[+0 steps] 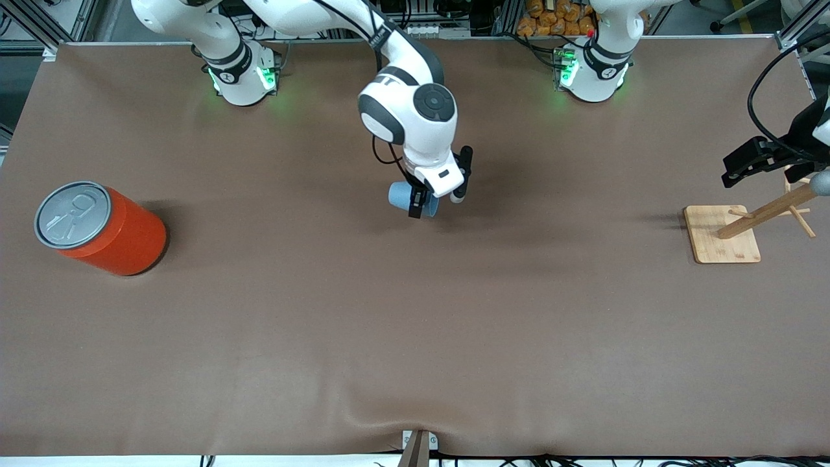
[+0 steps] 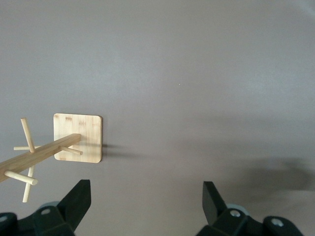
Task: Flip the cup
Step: 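Lift the blue cup with the right gripper and carry it toward the table middle, then hold the cup with the right gripper while the left gripper reaches toward it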
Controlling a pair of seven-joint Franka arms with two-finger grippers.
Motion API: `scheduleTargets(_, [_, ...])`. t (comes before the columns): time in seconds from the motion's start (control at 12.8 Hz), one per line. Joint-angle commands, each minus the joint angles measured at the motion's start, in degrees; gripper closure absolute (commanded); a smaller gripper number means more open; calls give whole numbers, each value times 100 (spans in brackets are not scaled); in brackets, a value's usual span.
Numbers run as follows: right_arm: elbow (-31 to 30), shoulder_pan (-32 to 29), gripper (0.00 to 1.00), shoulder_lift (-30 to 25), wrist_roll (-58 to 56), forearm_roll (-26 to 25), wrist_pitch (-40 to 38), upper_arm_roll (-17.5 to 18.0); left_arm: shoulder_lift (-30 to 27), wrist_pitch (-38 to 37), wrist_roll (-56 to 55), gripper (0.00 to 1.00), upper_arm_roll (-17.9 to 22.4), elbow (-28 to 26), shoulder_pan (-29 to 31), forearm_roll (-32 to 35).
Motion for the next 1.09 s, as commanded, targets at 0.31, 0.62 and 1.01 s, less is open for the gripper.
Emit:
scheduleTargets(0.31, [-45, 418, 89, 478, -71, -193, 487, -68, 836, 0, -28, 0, -5, -77, 147, -1173])
scheduleTargets(0.62, [-45, 534, 89, 610, -89, -280, 646, -76, 1425, 17, 42, 0, -23, -129, 33, -1910])
scheduleTargets(1.01, [-36, 603, 86, 769, -309, -694, 654, -68, 1917, 17, 86, 0, -23, -534, 42, -3063])
